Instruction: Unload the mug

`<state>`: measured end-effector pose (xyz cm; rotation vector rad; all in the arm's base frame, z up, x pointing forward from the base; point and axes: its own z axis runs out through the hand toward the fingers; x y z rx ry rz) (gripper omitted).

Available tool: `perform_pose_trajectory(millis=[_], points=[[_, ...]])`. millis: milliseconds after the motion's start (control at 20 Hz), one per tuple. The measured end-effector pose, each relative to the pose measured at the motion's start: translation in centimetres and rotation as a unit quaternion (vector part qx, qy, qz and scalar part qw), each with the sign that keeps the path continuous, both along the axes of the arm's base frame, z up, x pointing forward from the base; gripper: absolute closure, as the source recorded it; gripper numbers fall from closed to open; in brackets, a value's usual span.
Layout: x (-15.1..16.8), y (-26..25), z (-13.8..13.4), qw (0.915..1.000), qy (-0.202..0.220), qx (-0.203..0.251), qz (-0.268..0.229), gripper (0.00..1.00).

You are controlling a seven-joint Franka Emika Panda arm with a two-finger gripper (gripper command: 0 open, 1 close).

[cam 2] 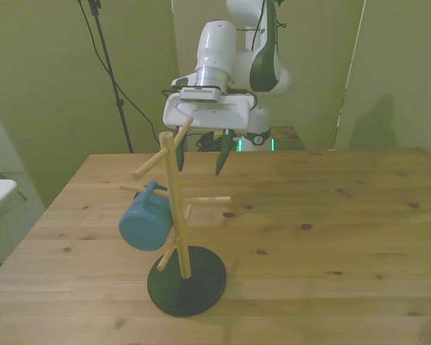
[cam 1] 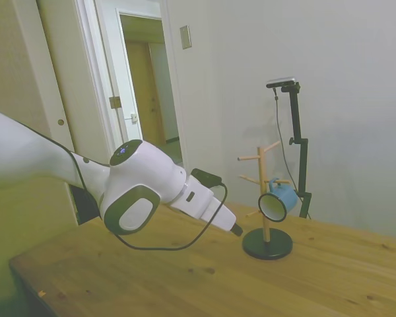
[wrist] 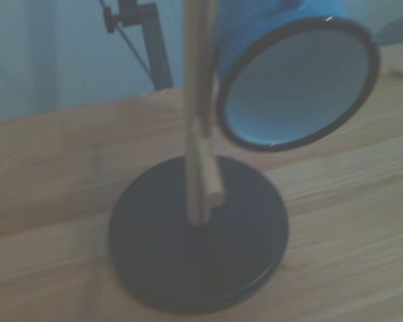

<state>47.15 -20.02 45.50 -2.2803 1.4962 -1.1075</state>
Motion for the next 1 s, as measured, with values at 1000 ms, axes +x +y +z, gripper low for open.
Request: perform_pose_trajectory(millis=[1000], points=[[5.8, -9.3, 0.0, 0.9983, -0.033, 0.001, -0.048, 0.0]])
